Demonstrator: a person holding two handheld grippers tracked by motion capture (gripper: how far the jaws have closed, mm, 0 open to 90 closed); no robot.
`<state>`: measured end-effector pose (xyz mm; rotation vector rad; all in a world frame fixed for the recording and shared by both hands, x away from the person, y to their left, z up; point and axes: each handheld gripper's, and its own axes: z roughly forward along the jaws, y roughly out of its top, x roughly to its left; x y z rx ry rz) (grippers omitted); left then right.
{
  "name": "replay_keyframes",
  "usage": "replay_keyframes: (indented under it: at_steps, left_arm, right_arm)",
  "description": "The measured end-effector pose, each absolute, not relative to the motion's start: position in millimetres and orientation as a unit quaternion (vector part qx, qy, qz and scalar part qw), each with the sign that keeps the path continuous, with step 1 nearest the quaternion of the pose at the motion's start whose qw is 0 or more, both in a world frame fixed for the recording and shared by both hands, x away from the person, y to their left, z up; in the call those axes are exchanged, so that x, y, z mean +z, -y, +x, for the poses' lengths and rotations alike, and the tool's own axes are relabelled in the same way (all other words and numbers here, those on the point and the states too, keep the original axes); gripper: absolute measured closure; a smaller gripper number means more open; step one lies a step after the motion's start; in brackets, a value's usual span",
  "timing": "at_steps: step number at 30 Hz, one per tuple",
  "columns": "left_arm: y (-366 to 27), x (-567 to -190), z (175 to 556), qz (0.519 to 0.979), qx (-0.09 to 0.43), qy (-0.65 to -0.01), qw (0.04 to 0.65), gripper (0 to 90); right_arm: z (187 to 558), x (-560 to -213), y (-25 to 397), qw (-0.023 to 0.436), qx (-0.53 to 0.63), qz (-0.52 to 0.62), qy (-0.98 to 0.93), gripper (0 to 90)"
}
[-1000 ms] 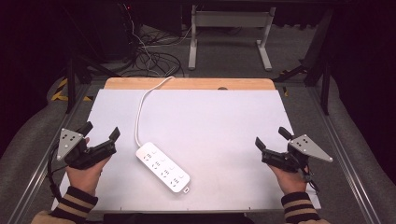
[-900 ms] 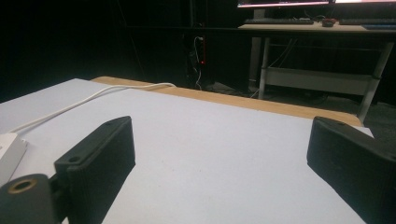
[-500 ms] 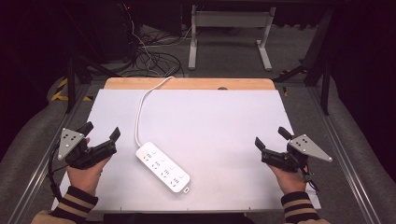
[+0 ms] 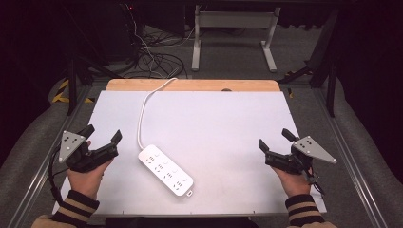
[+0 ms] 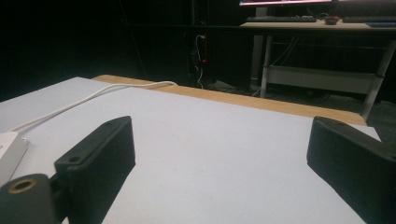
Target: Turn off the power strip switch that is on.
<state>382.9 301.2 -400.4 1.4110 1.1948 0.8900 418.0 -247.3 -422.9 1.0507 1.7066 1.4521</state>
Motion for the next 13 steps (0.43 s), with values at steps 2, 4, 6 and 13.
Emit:
replay_keyframes:
  at_steps: [2, 4, 6, 13]
  left_arm:
    - [-301.2, -400.4, 383.0, 0.588, 0.370, -0.498, 0.519, 7.6]
    - [-301.0, -400.3, 383.2, 0.588, 0.370, -0.498, 0.519, 7.6]
    - [-300.7, -400.4, 383.5, 0.588, 0.370, -0.498, 0.519, 7.6]
    - [-301.3, -400.3, 383.8, 0.588, 0.370, -0.499, 0.519, 7.7]
  right_arm:
    - [417.8, -422.9, 247.2, 0.327, 0.555, 0.401, -0.651, 8.4]
    - [417.4, -422.8, 247.4, 0.327, 0.555, 0.401, -0.651, 8.5]
    - [416.9, -422.6, 247.7, 0.328, 0.555, 0.401, -0.651, 8.5]
    - [417.5, -422.6, 247.3, 0.328, 0.555, 0.401, -0.650, 8.5]
